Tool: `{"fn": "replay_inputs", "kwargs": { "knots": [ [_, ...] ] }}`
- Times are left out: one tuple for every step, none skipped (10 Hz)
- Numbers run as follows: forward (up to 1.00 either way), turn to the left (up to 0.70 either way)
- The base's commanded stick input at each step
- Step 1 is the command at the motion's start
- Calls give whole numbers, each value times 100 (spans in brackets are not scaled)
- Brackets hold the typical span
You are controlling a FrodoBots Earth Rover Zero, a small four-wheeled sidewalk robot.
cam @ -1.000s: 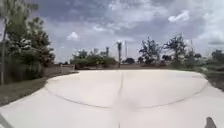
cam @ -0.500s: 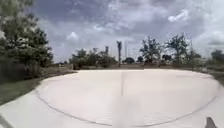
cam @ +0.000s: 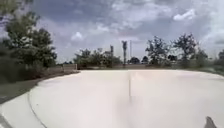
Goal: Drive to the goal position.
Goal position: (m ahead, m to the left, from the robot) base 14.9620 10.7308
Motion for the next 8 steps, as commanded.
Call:
{"fn": "replay_inputs", "kwargs": {
  "knots": [
    [70,0],
    [70,0],
    [70,0],
    [70,0],
    [70,34],
    [70,35],
    [70,16],
    [70,0]
  ]
}}
